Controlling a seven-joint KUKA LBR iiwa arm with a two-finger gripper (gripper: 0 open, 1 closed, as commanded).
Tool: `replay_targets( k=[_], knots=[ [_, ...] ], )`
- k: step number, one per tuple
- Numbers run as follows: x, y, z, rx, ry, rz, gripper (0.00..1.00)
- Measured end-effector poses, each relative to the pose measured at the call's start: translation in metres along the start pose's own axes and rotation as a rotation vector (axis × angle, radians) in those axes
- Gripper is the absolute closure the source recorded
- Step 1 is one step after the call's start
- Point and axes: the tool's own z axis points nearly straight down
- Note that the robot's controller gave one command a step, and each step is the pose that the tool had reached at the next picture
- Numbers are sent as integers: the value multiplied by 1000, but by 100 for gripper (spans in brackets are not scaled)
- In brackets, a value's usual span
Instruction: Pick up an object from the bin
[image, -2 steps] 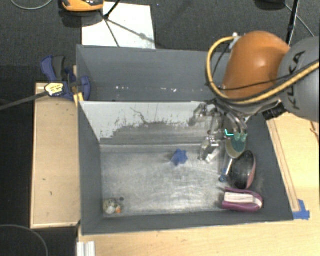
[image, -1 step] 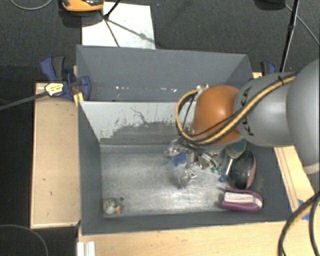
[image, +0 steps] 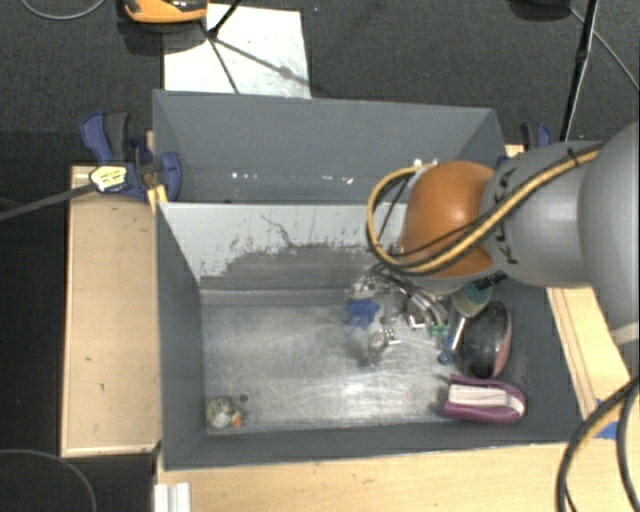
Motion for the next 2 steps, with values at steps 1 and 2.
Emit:
replay_targets(
  k=[1,2],
  knots=[
    [-3,0,-3,1,-7,-1,100],
    [-17,5,-125,3,1,-18,100]
  ],
)
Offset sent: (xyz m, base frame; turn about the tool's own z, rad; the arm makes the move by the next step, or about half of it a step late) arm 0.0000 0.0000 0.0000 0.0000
